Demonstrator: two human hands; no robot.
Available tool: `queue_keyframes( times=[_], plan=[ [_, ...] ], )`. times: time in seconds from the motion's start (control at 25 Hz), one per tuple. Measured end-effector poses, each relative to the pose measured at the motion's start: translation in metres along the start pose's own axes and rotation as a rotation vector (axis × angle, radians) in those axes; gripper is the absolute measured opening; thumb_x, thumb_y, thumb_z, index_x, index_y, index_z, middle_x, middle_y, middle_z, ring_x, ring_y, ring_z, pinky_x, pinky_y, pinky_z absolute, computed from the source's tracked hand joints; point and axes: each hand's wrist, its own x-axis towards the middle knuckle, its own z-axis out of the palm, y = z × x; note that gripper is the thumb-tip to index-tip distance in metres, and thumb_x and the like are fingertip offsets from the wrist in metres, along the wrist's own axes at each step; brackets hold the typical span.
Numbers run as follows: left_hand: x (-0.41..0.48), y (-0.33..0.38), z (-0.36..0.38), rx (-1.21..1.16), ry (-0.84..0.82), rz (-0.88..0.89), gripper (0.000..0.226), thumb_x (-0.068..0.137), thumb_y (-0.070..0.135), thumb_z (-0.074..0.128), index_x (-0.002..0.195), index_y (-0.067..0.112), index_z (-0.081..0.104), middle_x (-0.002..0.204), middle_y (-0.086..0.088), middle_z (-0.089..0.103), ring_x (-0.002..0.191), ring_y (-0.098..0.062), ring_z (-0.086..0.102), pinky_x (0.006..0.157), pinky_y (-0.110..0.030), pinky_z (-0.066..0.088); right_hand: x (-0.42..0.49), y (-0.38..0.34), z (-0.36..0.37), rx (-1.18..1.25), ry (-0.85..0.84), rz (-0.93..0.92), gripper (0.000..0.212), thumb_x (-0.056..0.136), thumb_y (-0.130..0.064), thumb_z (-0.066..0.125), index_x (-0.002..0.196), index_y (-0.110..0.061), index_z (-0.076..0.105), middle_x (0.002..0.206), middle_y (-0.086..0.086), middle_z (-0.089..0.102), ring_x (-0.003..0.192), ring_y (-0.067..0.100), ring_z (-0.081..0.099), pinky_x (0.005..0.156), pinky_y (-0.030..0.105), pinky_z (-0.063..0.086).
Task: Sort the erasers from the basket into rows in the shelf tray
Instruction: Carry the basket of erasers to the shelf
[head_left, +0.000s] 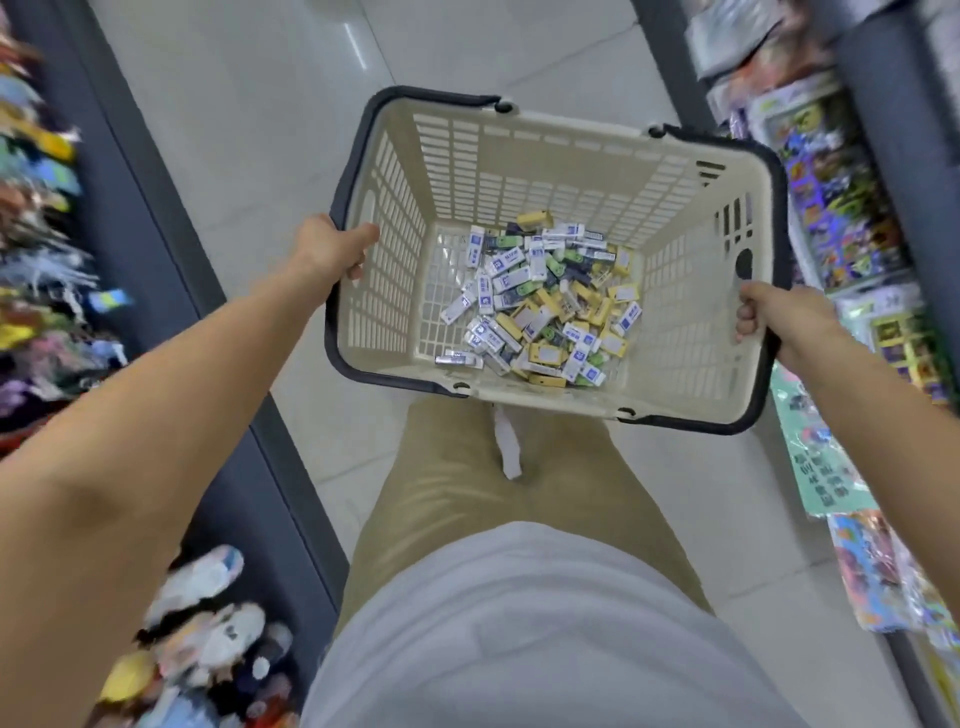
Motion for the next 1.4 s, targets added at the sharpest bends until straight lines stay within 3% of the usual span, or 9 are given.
queue_keyframes(
  times=[0.28,0.52,0.64,1.08,1.24,1.4],
  plan=[
    [0.155,0.126,-0.052,0.07,0.004,0.05,0.022,0.082,0.027,0.063,0.068,0.013,0.053,0.059,-0.005,0.053,0.049,-0.018,0.05,0.062,-0.031,0.046,0.078,-0.136,0.081,0.05,0.003,0.021,0.019,0.087,-0.013,0.051,0.069,-0.01,0.045,0.033,-0.005,0.042,0.027,0.01,0.035,0.034,0.016,0.035],
    [0.284,0.234,-0.076,0.102,0.026,0.032,0.027,0.083,0.027,0.064,0.064,0.013,0.051,0.057,-0.006,0.055,0.051,-0.02,0.052,0.067,-0.036,0.05,0.169,-0.264,0.144,-0.008,0.035,0.05,0.012,0.086,-0.015,0.053,0.078,-0.008,0.047,0.057,0.006,0.043,0.027,0.009,0.035,0.034,0.018,0.035],
    [0.332,0.282,-0.097,0.091,0.031,0.039,0.027,0.081,0.025,0.064,0.061,0.012,0.051,0.046,-0.002,0.055,0.048,-0.02,0.05,0.062,-0.034,0.048,0.19,-0.332,0.172,-0.014,0.066,0.06,0.018,0.084,-0.015,0.053,0.069,-0.011,0.045,0.058,0.007,0.043,0.025,0.009,0.035,0.032,0.015,0.033],
    [0.576,0.472,-0.193,0.191,-0.077,0.16,0.029,0.082,0.025,0.066,0.063,0.011,0.049,0.054,-0.009,0.049,0.037,-0.015,0.047,0.054,-0.029,0.042,0.273,-0.527,0.32,0.151,0.156,0.139,0.021,0.085,-0.015,0.054,0.065,-0.01,0.05,0.056,0.006,0.044,0.026,0.01,0.036,0.035,0.015,0.035],
    [0.648,0.572,-0.22,0.271,-0.116,0.248,0.03,0.083,0.023,0.065,0.061,0.01,0.049,0.055,-0.01,0.047,0.026,-0.006,0.042,0.034,-0.017,0.037,0.283,-0.597,0.358,0.226,0.206,0.156,0.019,0.083,-0.01,0.053,0.065,-0.01,0.049,0.056,0.006,0.043,0.026,0.009,0.035,0.036,0.018,0.036],
    [0.716,0.657,-0.215,0.305,-0.13,0.283,0.026,0.083,0.026,0.065,0.067,0.011,0.05,0.057,-0.008,0.048,0.035,-0.015,0.045,0.044,-0.025,0.04,0.316,-0.648,0.385,0.29,0.272,0.18,0.021,0.084,-0.012,0.054,0.063,-0.01,0.049,0.056,0.006,0.045,0.026,0.009,0.036,0.033,0.016,0.035]
  ],
)
